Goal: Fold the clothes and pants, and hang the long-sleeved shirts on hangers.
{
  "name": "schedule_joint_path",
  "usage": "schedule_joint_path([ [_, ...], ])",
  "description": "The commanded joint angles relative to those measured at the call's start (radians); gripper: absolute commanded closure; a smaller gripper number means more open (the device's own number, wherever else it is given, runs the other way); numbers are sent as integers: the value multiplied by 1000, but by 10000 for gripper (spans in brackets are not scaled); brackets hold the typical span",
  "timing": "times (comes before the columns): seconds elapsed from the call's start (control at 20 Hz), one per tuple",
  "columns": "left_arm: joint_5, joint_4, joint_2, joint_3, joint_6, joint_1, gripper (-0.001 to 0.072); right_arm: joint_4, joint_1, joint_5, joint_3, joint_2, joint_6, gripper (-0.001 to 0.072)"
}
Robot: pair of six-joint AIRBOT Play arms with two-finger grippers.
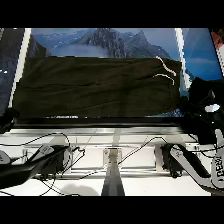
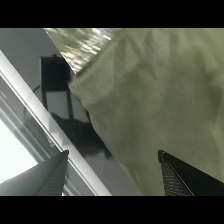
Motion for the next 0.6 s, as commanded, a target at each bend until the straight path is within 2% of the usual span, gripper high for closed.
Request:
schedule_joint_path([
  [0.0,117,-7,-83,-2,4,0,59,-37,1,17,2,6,0,682],
  [0.15,205,-29,-129,-2,7,-6,61,-40,1,43,2,31,0,682],
  [0.2,239,-30,-132,-1,8,-18,117,-45,1,50,4,43,0,682],
  [0.25,266,-30,-132,-1,11,-33,177,-55,1,60,9,53,0,682],
  [0.3,284,-29,-131,2,12,-57,287,-65,1,73,18,64,0,682],
  [0.35,285,-29,-131,8,15,-81,467,-76,1,94,31,77,-1,682],
  [0.45,263,-26,-129,28,15,-137,692,-100,1,149,68,107,-31,682],
  [0.55,208,-26,-119,64,14,-186,690,-139,0,218,120,146,-55,682],
])
